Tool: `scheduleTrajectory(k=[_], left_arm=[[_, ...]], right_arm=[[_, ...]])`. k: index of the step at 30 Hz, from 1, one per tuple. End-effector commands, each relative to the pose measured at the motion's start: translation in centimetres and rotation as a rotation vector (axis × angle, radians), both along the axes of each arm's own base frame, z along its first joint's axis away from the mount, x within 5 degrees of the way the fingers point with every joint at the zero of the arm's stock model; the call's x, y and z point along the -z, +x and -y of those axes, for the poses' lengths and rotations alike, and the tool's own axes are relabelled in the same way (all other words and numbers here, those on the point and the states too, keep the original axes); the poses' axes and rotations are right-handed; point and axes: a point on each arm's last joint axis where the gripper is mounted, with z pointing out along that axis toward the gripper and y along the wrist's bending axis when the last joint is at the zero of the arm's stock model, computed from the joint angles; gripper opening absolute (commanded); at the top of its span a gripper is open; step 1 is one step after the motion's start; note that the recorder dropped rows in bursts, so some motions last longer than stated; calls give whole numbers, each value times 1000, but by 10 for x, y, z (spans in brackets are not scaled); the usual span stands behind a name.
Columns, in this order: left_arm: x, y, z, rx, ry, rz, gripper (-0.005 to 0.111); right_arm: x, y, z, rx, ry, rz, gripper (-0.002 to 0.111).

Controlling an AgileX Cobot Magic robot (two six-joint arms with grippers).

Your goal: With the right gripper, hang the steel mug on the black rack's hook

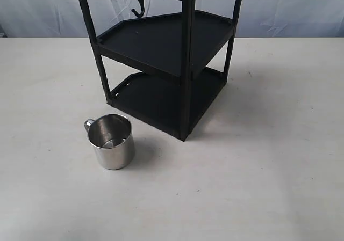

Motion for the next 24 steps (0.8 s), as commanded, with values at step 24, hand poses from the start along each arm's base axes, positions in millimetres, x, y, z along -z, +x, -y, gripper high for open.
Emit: scheduleTrajectory(k=[24], left_arm=[[-2,0,0,5,-4,12,0]], right_arm=[[-75,-20,13,-90,920,397,0]])
